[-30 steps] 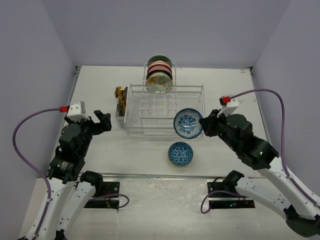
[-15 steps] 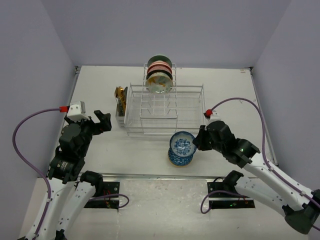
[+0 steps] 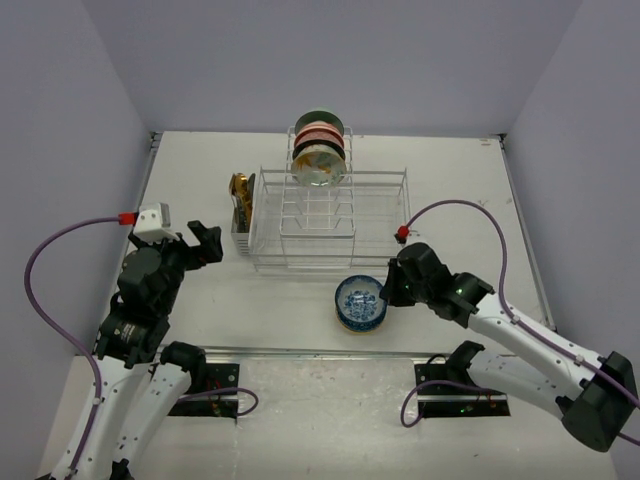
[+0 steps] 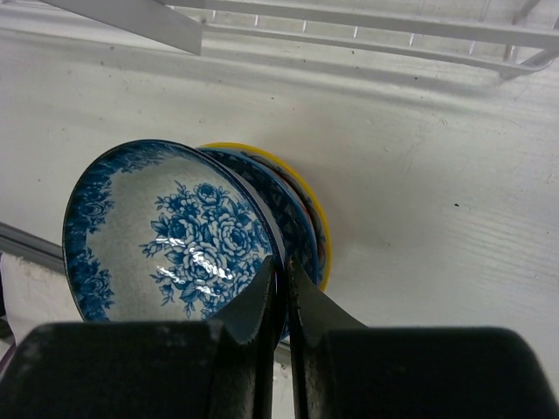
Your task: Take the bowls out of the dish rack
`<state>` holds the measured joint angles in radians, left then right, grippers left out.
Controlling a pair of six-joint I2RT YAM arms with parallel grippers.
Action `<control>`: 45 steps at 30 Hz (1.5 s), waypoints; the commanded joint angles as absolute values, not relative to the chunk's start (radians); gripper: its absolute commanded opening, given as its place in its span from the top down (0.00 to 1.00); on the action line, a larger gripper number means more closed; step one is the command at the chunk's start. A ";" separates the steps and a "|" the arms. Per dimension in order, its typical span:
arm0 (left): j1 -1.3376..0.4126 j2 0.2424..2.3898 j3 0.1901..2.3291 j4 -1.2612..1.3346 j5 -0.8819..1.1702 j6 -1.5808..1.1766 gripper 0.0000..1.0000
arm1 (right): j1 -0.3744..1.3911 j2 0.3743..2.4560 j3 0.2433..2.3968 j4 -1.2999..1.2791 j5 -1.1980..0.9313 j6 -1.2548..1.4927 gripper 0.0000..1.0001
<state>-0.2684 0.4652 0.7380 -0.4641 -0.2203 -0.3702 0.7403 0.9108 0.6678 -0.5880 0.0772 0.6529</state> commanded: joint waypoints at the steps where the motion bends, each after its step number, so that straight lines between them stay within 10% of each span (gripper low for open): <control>1: -0.259 0.456 0.736 -0.428 -0.209 -0.341 0.00 | 0.739 0.920 0.652 -0.502 0.060 0.710 1.00; 13: -0.267 0.459 0.736 -0.426 -0.199 -0.339 0.00 | 0.739 0.891 0.571 -0.442 0.068 0.765 1.00; 31: -0.267 0.465 0.736 -0.426 -0.207 -0.337 0.00 | 0.739 0.850 0.609 -0.525 0.118 0.750 0.62; 45: -0.267 0.492 0.753 -0.430 -0.164 -0.359 0.00 | 0.738 0.848 0.617 -0.587 0.187 0.756 0.90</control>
